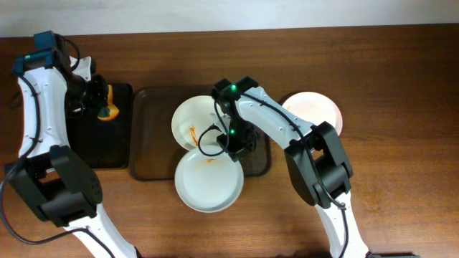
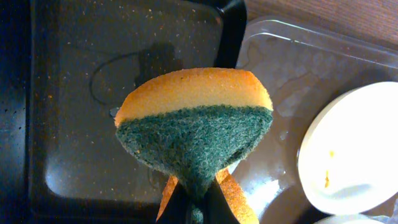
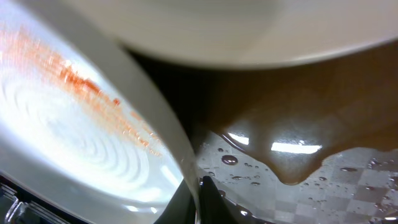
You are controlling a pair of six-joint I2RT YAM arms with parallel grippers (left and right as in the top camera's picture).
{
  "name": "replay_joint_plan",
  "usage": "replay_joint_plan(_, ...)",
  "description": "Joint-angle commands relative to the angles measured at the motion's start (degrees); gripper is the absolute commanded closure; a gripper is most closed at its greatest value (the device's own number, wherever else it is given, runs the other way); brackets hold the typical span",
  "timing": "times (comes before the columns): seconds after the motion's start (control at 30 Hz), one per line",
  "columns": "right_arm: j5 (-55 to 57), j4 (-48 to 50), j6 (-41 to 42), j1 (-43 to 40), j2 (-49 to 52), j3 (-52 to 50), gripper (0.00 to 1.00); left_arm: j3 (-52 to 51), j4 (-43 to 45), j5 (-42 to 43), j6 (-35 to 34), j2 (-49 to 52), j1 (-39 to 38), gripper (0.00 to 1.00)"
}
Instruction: Clean dirty plates on tray and stack at the side
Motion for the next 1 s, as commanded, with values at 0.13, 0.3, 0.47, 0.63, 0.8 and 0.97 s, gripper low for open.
replay_joint_plan(0.13,4.07,-1.29,0.63,-3.26,-0.98,-0.11,0.96,0.87,0.13,1.01,1.11,-0.5,-0.22,0.99)
replay_joint_plan(0.3,7.8,-3.63,-0.92,-5.09,-1.01,0.42,0.96,0.85,0.15,1.01,1.11,-0.5,-0.22,0.99)
replay_joint_plan(0.47,9.07,-6.14,-1.11,-12.76,-1.33,3.85,0.96,0.85,0.15,1.01,1.11,-0.5,-0.22,0.99)
replay_joint_plan(0.63,10.32,-7.54,-0.87,-22.32,-1.64,8.22,0.96,0.85,0.37,1.01,1.11,-0.5,-0.22,0.99)
replay_joint_plan(0.8,12.33,-7.93,6.03,-25.27,-1.64,11.58,0.96,0.85,0.37,1.01,1.11,-0.5,-0.22,0.99)
replay_joint_plan(0.97,15.91,-7.45,16.28,-21.07,-1.64,19.67,0.96,0.85,0.37,1.01,1.11,-0.5,-0.22,0.99)
